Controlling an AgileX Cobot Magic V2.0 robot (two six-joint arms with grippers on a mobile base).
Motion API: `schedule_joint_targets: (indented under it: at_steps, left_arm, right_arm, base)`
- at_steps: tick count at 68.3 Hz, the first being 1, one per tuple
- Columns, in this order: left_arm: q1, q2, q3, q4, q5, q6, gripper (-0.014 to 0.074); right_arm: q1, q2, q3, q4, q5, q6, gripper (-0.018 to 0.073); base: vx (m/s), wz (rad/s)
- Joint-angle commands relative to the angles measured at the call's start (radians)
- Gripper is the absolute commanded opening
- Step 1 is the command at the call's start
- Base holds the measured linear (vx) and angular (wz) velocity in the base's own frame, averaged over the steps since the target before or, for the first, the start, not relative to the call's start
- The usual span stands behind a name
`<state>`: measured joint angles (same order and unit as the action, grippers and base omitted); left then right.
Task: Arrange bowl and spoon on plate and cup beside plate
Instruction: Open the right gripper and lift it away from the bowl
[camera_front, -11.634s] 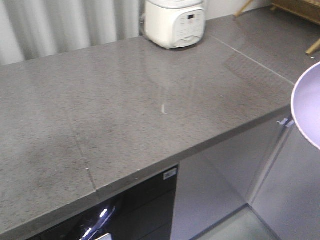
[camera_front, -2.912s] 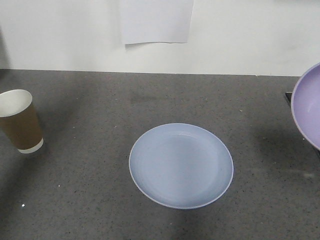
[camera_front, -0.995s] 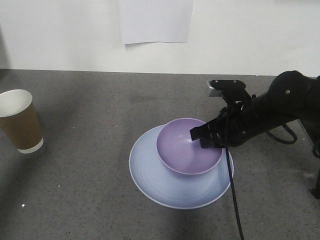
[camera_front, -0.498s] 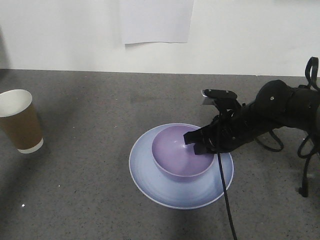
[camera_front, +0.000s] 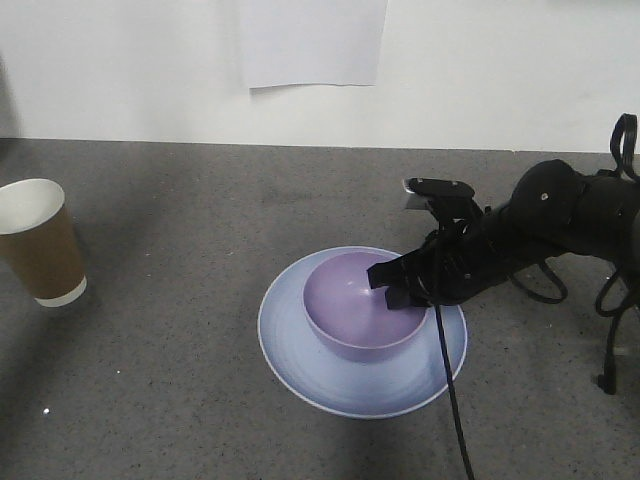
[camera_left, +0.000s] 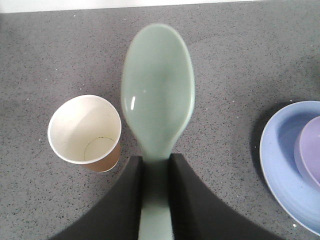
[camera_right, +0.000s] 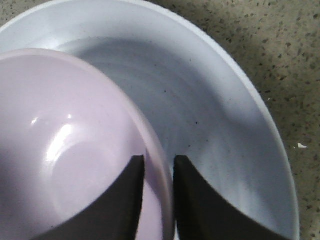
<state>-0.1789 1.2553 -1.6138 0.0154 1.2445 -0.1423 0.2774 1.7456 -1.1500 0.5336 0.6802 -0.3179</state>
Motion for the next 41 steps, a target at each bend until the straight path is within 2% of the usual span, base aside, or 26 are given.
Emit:
schedule_joint_targets:
  at_steps: [1,11,19,31,41]
  left_arm:
    - [-0.005,-0.024,-0.026,-0.005,-0.065,-0.003,-0.0006]
    - [-0.005,-0.024,-0.026,-0.005,-0.065,-0.003,-0.0006]
    - [-0.005,-0.024,-0.026,-0.005,-0.064,-0.003,-0.0006]
    - [-0.005,-0.024,-0.026,-0.005,-0.062,-0.003,-0.0006]
    - [-0.005,-0.024,-0.026,-0.005,-0.062,-0.003,-0.0006]
  right_arm:
    - [-0.003,-0.042,-0.026,0.019,-0.033,-0.011,0.0307]
    - [-0.003,-0.045,-0.026,0.019,-0.036,0.001,0.0478]
    - [-0.003,-0.053,-0.026,0.016,-0.035,0.012,0.0564]
    - [-0.005,-0.1,-0.026,0.002,-0.035,0.02,0.0578]
    - [-0.006,-0.159,-0.026,-0.073,-0.027,0.078,0.0577]
  base:
    - [0.0,0.0]
    - [0.0,0.0]
    - [0.0,0.0]
    - [0.0,0.0]
    - [0.0,0.0]
